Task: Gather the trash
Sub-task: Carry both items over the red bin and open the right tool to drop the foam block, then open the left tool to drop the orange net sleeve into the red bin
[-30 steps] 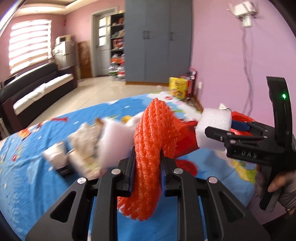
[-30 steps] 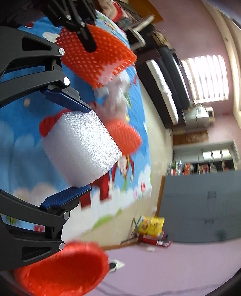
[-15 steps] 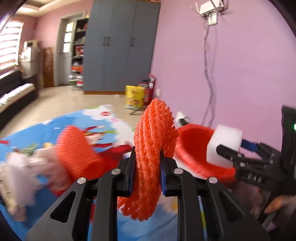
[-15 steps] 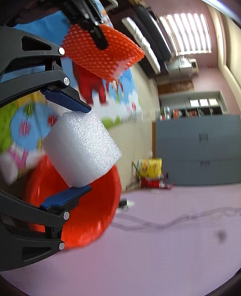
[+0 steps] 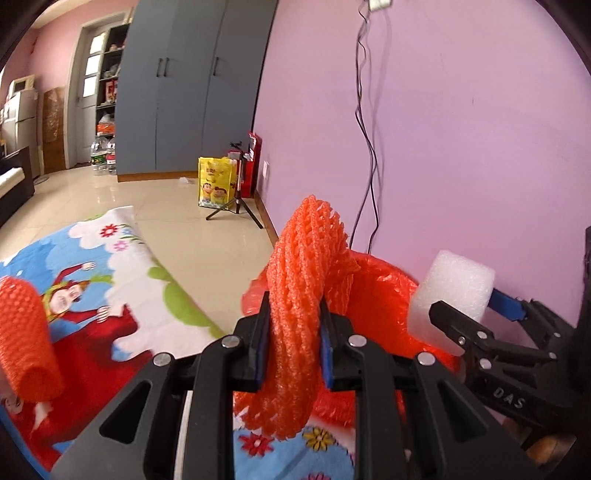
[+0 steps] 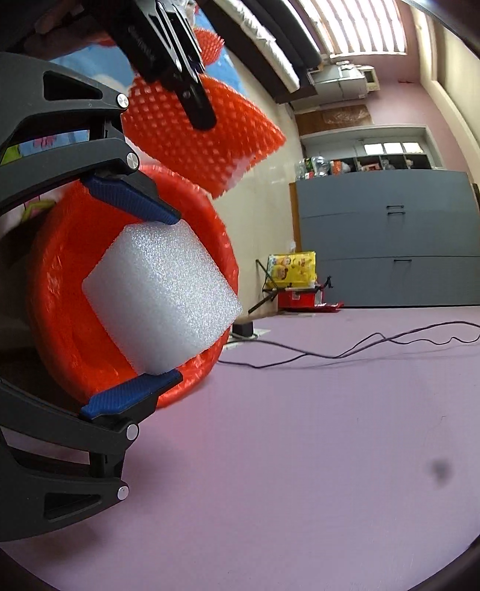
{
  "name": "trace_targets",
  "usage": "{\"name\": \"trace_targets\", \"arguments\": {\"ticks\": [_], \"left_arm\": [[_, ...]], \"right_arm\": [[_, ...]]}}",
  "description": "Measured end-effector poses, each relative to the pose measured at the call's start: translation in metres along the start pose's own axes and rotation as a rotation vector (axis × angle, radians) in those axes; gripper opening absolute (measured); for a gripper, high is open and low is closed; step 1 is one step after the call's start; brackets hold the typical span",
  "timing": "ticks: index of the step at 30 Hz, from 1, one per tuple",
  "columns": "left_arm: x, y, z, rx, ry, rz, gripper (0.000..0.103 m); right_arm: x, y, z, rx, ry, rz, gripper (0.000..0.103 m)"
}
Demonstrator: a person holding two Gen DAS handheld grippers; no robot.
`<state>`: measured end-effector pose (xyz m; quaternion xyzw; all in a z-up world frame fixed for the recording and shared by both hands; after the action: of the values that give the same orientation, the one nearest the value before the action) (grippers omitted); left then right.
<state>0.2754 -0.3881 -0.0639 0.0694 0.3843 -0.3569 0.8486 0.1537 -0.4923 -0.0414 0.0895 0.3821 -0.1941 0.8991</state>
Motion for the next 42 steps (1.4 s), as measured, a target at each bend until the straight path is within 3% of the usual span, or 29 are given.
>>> {"name": "trace_targets", "arguments": {"ticks": [11, 17, 25, 31, 42], "left_arm": [[0.043, -0.007, 0.002, -0.021, 0.056, -0.063, 0.026], [0.054, -0.009, 0.002, -0.047, 0.066, -0.038, 0.037], [0.047, -0.007, 0.002, -0.011, 0.057, -0.017, 0.063], [0.047, -0.015, -0.001, -0.026, 0.065, -0.109, 0.063], [0.032, -0.017, 0.005, -0.062, 0.014, -0.161, 0.064]], "right_arm": [[0.019, -0.013, -0.004, -0.005, 0.032, 0.014, 0.079], [0.017, -0.022, -0.008, 0.017, 0.028, 0.010, 0.079], [0.013, -0.028, -0.001, 0.059, 0.016, 0.017, 0.083], [0.016, -0.030, -0.003, 0.059, 0.016, 0.032, 0.083], [-0.012, -0.036, 0.012, 0.091, -0.075, 0.051, 0.083]]}}
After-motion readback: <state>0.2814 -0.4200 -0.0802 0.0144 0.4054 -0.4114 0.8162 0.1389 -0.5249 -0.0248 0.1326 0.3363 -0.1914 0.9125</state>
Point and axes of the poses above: each gripper's, at about its wrist camera, not at the fingertips, and x roughly the way its jaws point, y to its left, z to its top, the point moved 7 cm from there along x, roughly the way its jaws point, and after that the axes turned 12 degrees about y, right-handed, at the moved point
